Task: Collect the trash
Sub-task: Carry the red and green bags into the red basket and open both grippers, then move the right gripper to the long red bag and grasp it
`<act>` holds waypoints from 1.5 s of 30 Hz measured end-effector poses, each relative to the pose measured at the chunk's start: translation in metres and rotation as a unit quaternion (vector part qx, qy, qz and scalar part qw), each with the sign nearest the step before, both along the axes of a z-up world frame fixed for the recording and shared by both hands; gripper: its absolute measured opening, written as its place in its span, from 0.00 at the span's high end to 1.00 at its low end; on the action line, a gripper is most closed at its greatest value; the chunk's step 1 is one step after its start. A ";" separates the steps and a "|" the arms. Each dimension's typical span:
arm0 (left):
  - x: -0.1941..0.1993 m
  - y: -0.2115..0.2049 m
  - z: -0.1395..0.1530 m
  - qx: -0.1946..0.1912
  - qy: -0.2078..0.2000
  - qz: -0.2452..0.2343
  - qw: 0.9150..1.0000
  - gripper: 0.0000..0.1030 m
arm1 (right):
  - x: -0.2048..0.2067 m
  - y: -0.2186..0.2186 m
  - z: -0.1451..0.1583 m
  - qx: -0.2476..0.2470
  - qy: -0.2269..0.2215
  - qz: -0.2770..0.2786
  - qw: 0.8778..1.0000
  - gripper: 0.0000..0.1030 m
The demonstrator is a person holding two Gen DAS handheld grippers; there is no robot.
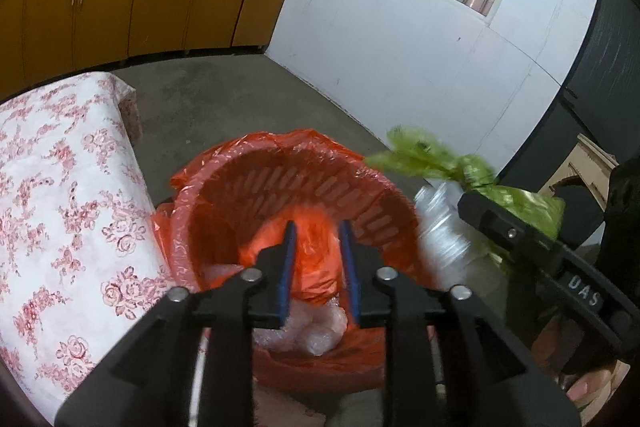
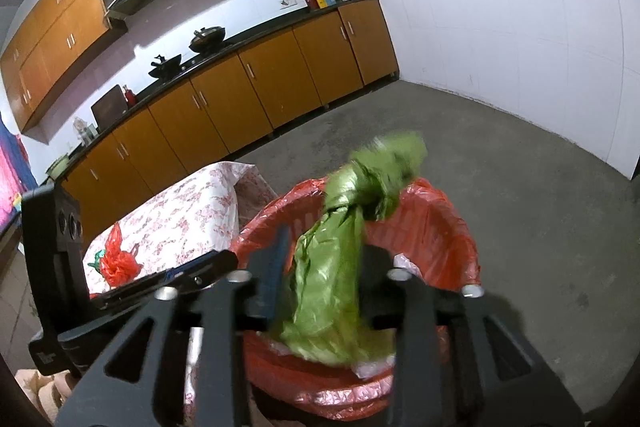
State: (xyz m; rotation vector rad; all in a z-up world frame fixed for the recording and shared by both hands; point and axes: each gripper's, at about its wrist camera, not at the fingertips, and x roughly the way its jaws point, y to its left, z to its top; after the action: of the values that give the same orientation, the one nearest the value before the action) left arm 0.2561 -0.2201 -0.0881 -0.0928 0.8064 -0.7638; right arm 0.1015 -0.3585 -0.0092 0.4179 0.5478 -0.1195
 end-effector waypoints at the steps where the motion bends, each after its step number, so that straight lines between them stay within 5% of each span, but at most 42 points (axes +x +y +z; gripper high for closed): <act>1: 0.001 0.002 -0.001 0.002 0.000 0.004 1.000 0.71 | 0.000 0.000 0.000 0.000 -0.001 -0.001 1.000 0.56; 10: 0.003 0.055 0.010 0.008 -0.013 0.066 0.998 0.70 | 0.003 0.008 -0.002 -0.016 0.012 -0.001 1.000 0.53; 18: -0.014 0.139 0.042 0.031 -0.068 0.155 0.985 0.62 | 0.017 0.039 0.004 -0.024 0.010 0.035 0.999 0.53; 25: -0.037 0.228 0.059 0.069 -0.110 0.255 0.958 0.51 | 0.039 0.094 0.012 -0.044 0.004 0.102 0.994 0.53; 32: -0.053 0.313 0.057 0.082 -0.104 0.344 0.929 0.47 | 0.059 0.165 0.014 -0.047 0.000 0.187 0.981 0.53; 45: -0.093 0.437 0.043 0.086 -0.073 0.480 0.870 0.42 | 0.092 0.322 -0.004 -0.069 0.023 0.350 0.934 0.53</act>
State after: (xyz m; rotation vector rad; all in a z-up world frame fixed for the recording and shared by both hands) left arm 0.1629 0.2173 -0.0446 -0.2492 0.5734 0.2475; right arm 0.1940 -0.0365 -0.0134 0.0639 0.7021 0.5175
